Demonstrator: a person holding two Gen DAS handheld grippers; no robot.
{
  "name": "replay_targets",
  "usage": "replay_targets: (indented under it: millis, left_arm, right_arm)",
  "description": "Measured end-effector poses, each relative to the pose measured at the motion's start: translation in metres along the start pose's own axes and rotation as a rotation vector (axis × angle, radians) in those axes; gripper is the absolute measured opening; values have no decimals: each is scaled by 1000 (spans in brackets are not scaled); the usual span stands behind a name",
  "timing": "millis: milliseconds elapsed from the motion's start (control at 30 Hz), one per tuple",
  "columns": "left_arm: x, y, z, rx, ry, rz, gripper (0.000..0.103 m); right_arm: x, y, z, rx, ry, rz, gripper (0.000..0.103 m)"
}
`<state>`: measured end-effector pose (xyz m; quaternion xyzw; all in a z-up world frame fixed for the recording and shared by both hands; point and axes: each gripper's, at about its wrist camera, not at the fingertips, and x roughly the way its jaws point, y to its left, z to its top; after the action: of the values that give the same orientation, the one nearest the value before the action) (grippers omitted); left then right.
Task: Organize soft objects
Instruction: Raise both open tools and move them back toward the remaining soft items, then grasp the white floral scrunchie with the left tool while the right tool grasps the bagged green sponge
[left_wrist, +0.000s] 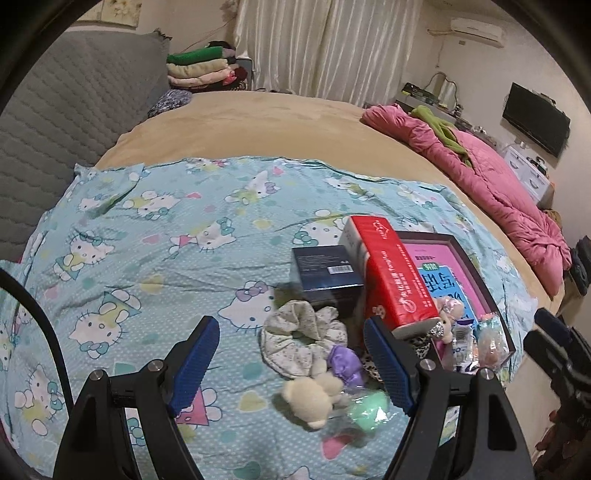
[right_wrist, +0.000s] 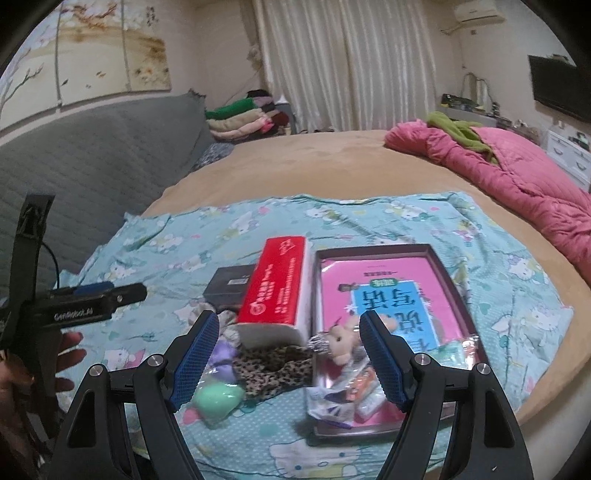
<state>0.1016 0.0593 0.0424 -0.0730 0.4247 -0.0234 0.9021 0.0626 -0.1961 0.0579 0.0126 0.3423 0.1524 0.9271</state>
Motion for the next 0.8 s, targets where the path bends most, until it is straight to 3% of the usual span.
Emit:
replay_targets:
  millis: [467,800]
  left_arm:
    - [20,22,-10,-37,34,12,80]
    - [54,31,-23,-43,89,2,80]
  right_arm:
    - [29,37,-19,-80,82,45,80]
    - [69,75,-55,-191,228,94,80]
